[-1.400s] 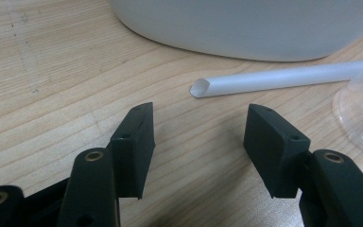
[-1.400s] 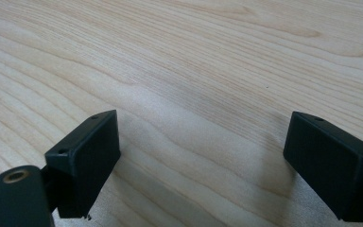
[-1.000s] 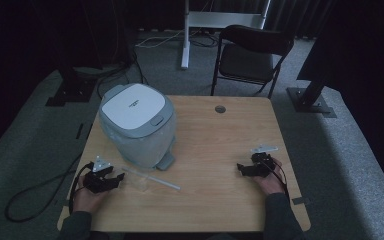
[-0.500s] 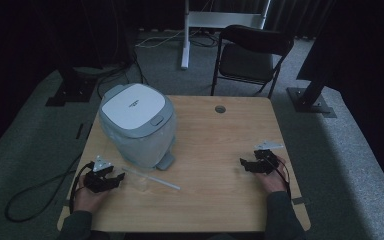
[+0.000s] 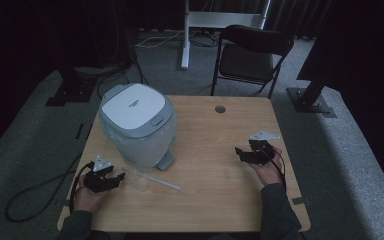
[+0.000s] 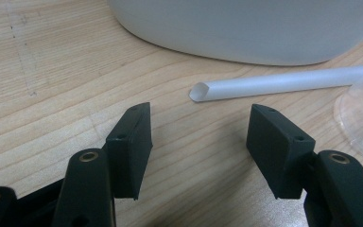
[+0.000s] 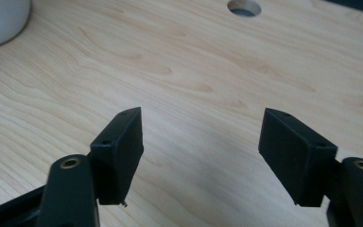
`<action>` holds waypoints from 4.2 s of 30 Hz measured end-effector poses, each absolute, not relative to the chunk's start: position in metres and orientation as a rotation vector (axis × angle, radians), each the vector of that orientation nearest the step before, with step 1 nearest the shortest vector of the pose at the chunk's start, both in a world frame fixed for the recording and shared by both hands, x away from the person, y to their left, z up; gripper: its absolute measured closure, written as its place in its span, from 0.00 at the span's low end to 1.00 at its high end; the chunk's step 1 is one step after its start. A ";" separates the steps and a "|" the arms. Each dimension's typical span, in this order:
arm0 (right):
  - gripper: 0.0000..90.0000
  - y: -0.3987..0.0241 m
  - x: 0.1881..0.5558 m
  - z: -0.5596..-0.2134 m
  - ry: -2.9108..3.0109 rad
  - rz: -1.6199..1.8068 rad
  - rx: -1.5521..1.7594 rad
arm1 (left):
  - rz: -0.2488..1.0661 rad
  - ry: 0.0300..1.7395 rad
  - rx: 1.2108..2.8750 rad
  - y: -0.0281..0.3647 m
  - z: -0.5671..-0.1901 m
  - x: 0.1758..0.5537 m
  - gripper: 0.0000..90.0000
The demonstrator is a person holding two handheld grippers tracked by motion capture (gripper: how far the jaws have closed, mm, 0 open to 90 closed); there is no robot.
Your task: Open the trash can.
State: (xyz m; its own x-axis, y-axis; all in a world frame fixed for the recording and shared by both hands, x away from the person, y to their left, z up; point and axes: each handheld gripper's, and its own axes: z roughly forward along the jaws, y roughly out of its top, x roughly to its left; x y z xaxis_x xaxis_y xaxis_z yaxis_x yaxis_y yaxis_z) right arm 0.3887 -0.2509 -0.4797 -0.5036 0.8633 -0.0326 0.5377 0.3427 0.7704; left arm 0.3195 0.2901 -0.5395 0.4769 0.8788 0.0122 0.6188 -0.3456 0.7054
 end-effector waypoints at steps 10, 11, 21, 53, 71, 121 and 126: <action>0.35 -0.237 0.396 -0.463 2.186 1.057 1.181 | 0.525 1.234 2.084 0.290 -0.540 0.320 0.46; 0.35 -0.233 0.397 -0.458 2.185 1.061 1.171 | 0.525 1.235 2.084 0.290 -0.540 0.320 0.46; 0.35 -0.218 0.400 -0.438 2.186 1.109 1.112 | 0.525 1.234 2.083 0.290 -0.540 0.320 0.46; 0.44 -0.169 0.406 -0.392 2.211 1.223 0.932 | 0.524 1.234 2.081 0.290 -0.540 0.320 0.46; 0.48 -0.143 0.408 -0.376 2.228 1.277 0.852 | 0.523 1.233 2.081 0.290 -0.540 0.320 0.46; 1.00 -0.081 0.397 -0.326 2.297 1.496 0.602 | 0.522 1.235 2.081 0.290 -0.540 0.320 0.45; 1.00 -0.074 0.398 -0.321 2.310 1.508 0.580 | 0.522 1.234 2.081 0.290 -0.540 0.320 0.45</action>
